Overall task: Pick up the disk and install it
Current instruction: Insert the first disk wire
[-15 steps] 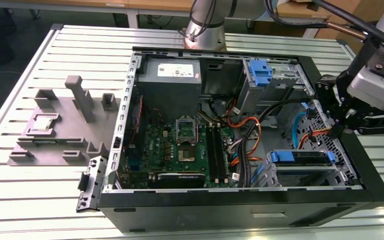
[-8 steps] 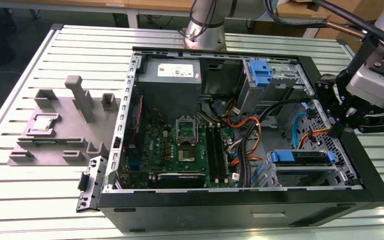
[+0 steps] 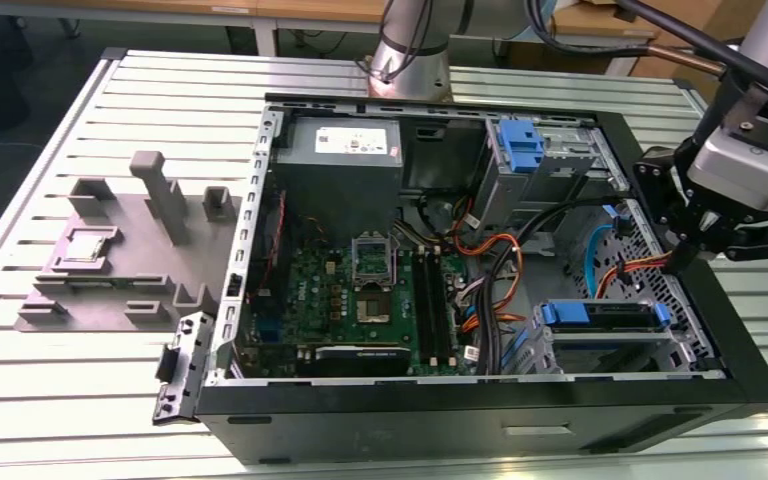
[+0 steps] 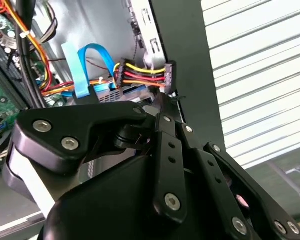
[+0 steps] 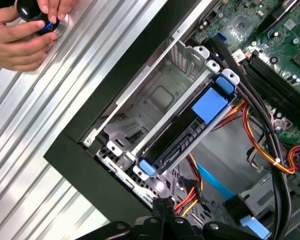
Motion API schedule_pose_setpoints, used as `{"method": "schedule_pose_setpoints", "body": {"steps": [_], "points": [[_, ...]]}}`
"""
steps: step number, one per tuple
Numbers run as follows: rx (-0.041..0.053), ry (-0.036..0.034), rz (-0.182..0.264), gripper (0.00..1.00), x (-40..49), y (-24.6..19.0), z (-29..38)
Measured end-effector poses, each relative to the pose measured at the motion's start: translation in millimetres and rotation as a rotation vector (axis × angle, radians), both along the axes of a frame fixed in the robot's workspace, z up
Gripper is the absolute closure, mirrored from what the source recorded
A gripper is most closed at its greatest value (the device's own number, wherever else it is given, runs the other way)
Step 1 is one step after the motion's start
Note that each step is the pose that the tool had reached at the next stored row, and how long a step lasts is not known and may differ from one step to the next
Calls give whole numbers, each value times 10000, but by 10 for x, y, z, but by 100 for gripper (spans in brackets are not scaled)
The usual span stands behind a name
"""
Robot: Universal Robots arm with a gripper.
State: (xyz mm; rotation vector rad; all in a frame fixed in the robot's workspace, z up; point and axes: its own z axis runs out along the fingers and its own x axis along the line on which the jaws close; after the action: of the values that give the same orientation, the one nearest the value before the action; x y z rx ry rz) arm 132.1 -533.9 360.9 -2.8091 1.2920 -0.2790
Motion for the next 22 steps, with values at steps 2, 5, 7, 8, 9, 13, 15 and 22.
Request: {"method": "schedule_pose_setpoints", "body": {"steps": [2, 5, 7, 8, 9, 13, 15, 22], "points": [[-1, -45, 143, 90, 1, 7, -1], [-4, -87, 486, 90, 0, 7, -4], [-10, -124, 756, 90, 0, 8, -11], [-22, -147, 888, 90, 0, 8, -15], [-44, -195, 963, 90, 0, 8, -17], [-169, -445, 1122, 90, 0, 23, -24], [-191, -488, 1225, 90, 1, 28, -28], [-302, -596, 1466, 90, -26, 34, -27]]}}
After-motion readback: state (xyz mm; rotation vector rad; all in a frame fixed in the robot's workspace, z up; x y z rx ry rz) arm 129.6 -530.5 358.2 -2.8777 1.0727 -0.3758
